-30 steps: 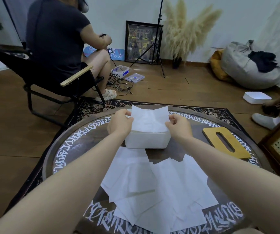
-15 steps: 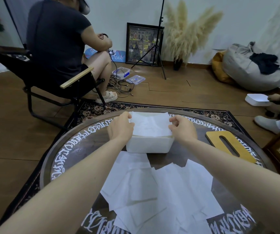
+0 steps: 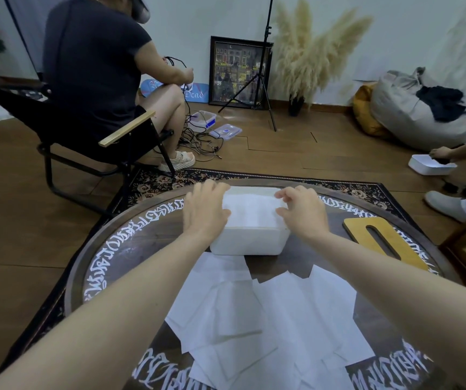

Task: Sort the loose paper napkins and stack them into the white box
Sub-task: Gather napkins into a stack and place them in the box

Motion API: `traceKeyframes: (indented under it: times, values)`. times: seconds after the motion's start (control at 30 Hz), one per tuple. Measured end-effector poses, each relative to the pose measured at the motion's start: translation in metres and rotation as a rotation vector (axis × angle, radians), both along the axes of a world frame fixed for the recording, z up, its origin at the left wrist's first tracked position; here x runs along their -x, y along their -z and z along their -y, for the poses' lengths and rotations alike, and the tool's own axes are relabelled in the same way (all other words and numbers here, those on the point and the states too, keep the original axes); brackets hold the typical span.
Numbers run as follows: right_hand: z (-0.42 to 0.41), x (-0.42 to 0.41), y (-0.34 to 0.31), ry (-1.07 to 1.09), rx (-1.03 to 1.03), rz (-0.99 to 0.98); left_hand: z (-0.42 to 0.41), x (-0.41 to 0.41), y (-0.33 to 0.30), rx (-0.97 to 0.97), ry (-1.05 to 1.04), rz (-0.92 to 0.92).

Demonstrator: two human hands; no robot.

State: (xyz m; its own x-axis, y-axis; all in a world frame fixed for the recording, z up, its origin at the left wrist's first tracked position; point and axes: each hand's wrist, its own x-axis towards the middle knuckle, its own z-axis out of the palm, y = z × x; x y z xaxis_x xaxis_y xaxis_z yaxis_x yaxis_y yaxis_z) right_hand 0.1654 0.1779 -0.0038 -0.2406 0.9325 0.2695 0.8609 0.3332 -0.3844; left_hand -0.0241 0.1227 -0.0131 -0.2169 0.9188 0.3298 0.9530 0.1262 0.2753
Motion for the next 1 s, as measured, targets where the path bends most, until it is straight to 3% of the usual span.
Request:
traceKeyframes:
  times: [0.2, 0.53, 0.77, 0.9, 1.0]
  values:
    - [0.002, 0.012, 0.004, -0.127, 0.103, 0.233, -0.005, -0.004, 0.003, 0.183, 0.133, 0.057]
    - [-0.009, 0.020, 0.005, -0.140, 0.161, 0.299, -0.015, 0.000, 0.005, 0.340, 0.177, 0.084]
    - [0.004, 0.014, 0.002, -0.152, 0.111, 0.197, -0.001, 0.002, 0.001, 0.251, 0.184, 0.077]
    - [0.031, 0.012, -0.001, -0.172, 0.037, 0.068, 0.021, -0.003, -0.005, 0.155, 0.213, -0.038]
    - [0.057, 0.011, 0.001, -0.237, -0.032, 0.075, 0.043, -0.005, -0.010, 0.122, 0.245, -0.121]
